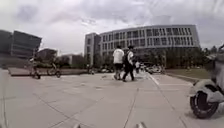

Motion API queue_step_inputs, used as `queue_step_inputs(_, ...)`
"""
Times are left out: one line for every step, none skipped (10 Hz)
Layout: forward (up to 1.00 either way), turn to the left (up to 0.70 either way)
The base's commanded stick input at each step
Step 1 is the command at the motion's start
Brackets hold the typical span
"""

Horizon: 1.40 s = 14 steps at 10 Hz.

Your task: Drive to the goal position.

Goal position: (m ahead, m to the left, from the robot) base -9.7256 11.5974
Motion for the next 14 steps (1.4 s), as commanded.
queue_step_inputs(0.70,0.14)
queue_step_inputs(0.70,0.14)
queue_step_inputs(0.70,0.14)
queue_step_inputs(0.70,0.14)
queue_step_inputs(0.70,0.14)
queue_step_inputs(0.70,0.14)
queue_step_inputs(0.70,0.14)
queue_step_inputs(0.70,0.14)
queue_step_inputs(0.70,0.14)
queue_step_inputs(0.70,0.14)
queue_step_inputs(0.70,0.14)
queue_step_inputs(0.70,0.14)
queue_step_inputs(0.70,0.14)
queue_step_inputs(0.70,0.14)
